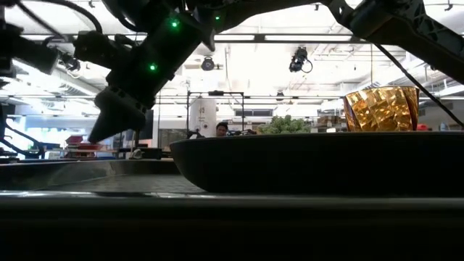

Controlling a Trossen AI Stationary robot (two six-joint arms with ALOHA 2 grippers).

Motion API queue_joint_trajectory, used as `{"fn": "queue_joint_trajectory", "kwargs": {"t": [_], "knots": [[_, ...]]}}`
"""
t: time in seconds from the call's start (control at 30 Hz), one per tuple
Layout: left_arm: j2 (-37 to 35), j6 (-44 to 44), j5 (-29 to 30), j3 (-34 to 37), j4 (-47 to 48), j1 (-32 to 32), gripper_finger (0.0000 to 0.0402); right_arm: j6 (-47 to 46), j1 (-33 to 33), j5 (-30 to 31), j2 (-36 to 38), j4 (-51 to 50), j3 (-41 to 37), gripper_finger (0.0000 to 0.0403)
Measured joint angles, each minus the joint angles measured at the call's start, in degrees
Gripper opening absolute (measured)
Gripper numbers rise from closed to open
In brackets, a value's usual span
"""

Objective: Pick and place plate/cup/fork/spoon on tray
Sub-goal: Put the orange spoon on the black tray

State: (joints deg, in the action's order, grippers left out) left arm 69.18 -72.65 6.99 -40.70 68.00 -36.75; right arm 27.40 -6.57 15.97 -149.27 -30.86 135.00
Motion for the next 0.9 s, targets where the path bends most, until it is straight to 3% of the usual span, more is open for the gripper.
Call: {"fn": "queue_joint_trajectory", "kwargs": {"t": [0.47, 0.9], "knots": [[-1.4, 10.3, 0.4, 1.8, -4.5, -0.7, 0.0055, -0.2, -0.4, 2.9, 1.4, -6.4, 0.0, 0.0206], [-5.2, 9.7, 2.3, 2.5, -6.0, -0.7, 0.0012, 4.0, -3.1, -2.5, 2.0, 1.8, 0.0, 0.0193]]}}
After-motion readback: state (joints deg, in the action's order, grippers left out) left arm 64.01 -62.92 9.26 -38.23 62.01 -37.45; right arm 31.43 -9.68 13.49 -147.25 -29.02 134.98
